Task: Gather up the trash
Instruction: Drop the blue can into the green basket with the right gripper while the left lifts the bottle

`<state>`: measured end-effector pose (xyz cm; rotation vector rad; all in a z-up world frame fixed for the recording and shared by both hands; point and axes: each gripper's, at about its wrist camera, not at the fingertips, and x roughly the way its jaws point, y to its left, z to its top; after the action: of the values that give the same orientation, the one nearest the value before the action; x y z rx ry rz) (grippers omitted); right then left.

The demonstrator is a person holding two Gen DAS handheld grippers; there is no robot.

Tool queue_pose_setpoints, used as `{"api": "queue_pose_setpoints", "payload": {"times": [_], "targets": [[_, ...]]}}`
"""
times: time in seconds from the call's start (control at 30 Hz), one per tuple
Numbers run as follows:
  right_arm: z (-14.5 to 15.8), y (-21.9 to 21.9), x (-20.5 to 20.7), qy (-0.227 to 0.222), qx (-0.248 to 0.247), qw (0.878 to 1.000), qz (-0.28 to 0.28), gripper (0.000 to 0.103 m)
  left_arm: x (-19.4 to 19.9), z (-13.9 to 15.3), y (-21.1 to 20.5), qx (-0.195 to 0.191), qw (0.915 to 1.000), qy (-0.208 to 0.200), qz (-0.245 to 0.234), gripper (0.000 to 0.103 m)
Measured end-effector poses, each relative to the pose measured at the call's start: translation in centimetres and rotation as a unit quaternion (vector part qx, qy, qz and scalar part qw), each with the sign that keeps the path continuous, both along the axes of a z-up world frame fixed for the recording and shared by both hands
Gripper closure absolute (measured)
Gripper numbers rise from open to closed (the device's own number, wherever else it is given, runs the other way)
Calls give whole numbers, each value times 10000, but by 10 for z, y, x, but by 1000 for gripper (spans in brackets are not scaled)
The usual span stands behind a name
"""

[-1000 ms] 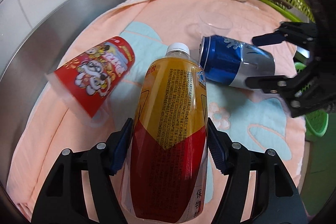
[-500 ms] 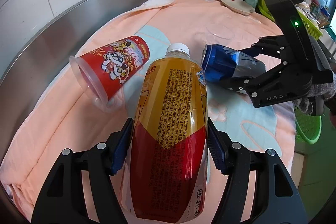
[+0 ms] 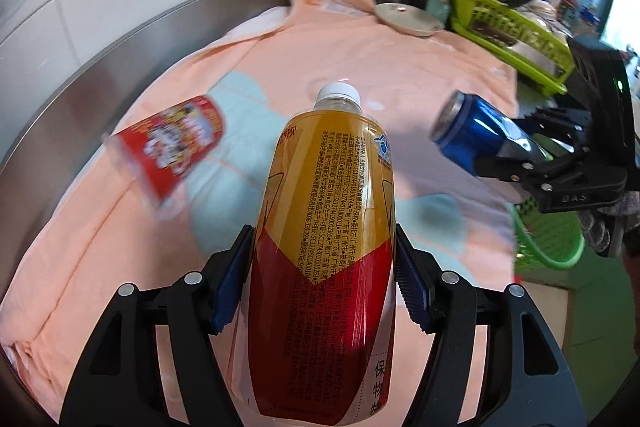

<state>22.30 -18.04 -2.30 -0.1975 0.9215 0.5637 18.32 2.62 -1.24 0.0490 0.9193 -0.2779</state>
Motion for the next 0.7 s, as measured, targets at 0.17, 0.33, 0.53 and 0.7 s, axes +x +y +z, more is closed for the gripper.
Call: {"api": "queue_pose_setpoints", "payload": {"times": [0.17, 0.33, 0.53, 0.7], "targets": [[-11, -84, -28, 115, -78, 9957, -915, 34, -8, 9, -41, -116, 9992, -89, -379, 38], [-39, -156, -52, 379, -101, 9839, -1741, 34, -12, 13, -87, -188, 9966, -111, -791, 38], [-83, -214, -64, 783, -309, 9664, -2427, 34, -15, 12, -146, -207, 9919, -79, -1252, 38], [-113, -237, -61, 1050, -629, 9603, -2505, 34, -16, 7, -186, -181, 9878, 9, -1548, 38]]}}
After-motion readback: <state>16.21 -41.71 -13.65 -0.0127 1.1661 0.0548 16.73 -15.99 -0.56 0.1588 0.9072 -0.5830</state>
